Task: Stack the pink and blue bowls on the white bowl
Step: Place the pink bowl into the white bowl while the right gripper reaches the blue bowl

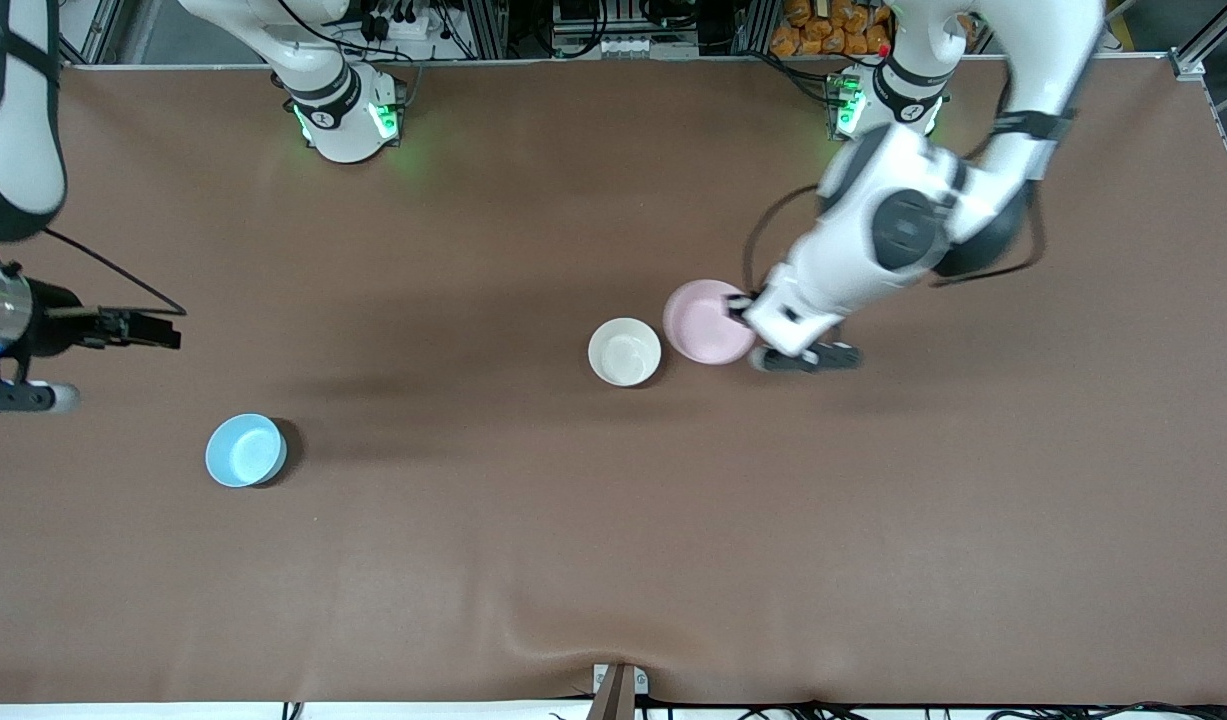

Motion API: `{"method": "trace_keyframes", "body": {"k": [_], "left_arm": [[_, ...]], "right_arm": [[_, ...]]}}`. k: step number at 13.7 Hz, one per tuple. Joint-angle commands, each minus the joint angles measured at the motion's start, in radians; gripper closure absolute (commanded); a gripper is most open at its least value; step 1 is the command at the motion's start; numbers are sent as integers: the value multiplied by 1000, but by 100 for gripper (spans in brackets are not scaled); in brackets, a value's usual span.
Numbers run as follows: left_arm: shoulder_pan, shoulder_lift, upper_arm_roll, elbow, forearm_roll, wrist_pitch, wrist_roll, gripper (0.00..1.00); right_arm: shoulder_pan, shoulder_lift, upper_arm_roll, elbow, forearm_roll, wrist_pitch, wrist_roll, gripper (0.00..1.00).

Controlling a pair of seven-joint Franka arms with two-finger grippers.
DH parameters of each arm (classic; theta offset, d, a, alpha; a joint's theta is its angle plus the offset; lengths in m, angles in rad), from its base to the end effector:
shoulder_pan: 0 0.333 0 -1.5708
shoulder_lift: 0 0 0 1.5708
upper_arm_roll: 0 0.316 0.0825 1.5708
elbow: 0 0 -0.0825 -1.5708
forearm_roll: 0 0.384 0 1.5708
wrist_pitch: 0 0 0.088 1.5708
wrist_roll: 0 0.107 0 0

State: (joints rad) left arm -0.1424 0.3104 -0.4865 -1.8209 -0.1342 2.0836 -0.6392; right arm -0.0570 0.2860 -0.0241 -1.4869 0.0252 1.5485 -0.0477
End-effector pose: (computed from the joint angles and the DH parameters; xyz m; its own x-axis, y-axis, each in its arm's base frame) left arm 0.5138 -0.3573 0.3855 0.9816 0.0779 -0.1741 0.1111 -0.9756 0.1896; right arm 0.6213 -0.0460 0.4928 0.9747 -0.0314 -0.2213 -0.0386 -0.9988 -0.0285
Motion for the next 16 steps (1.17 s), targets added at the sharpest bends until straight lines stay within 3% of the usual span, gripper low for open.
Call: {"method": "trace_keyframes", "body": {"k": [1,3,7,11,16], "left_arm": [[-115,56,9,-30,37,160,-170,100],[-143,73,8,-69,108,229,-240,100],[-161,108,6,-138,117,337,-244,100],[-161,168,9,-133,123,427,-243,100],[-151,202,16,-124,137,441,-234,100]], "right_arm": [[-52,45,7,16,1,11,-6,0],[-55,65,6,16,-8,21,-8,0],[-55,117,6,17,-13,59,-6,0],[-44,205,6,16,-18,186,5,0],[-66,283,3,-55,-16,363,3,0]]}}
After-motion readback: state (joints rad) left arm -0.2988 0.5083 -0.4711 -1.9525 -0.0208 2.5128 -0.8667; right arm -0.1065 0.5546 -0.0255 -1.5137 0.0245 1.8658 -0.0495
